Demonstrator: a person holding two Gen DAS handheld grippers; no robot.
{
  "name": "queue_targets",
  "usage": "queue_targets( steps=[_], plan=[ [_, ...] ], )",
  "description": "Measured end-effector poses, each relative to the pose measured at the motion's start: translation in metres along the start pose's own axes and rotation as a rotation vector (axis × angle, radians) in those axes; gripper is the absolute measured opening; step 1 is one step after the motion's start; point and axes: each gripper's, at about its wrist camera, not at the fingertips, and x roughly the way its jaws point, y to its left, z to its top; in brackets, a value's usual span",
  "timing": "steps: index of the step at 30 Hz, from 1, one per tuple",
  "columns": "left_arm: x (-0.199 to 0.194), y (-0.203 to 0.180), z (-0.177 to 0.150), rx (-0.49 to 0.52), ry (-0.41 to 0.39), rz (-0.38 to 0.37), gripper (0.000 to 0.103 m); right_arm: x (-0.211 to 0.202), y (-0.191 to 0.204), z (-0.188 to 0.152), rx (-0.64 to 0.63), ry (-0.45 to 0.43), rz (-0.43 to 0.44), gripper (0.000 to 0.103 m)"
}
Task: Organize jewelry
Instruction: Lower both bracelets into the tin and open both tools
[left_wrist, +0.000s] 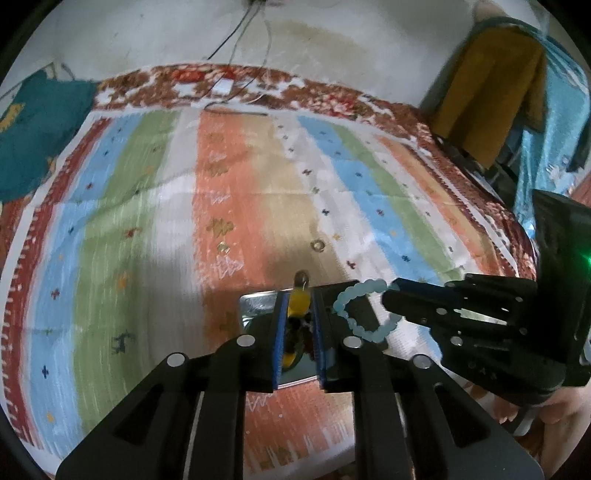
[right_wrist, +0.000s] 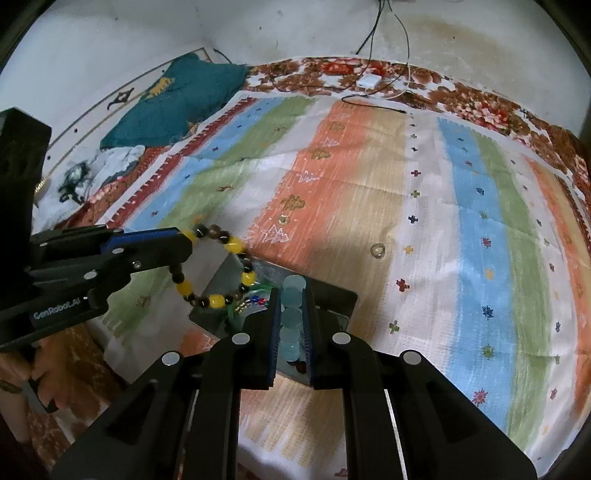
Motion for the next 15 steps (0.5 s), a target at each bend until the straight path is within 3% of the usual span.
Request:
queue_targets(
  steps=[2,7,15],
  plan=[
    [0.001,0.006,0.003,-0.019,-0.004,0.014,0.030,-0.001,-0.001,0.001,0.005,-0.010,-0.020,0.042],
    [0.007,0.021,0.011,-0.078,0.002,0.036,0.043,0.003,-0.012,0.006,0.039,-0.004,-0.050,0.042],
    [0.028,0.029,0.024,-0.086,0.041,0.077,0.056,0.018,-0.030,0.014,0.102,0.034,-0.046,0.044]
  ],
)
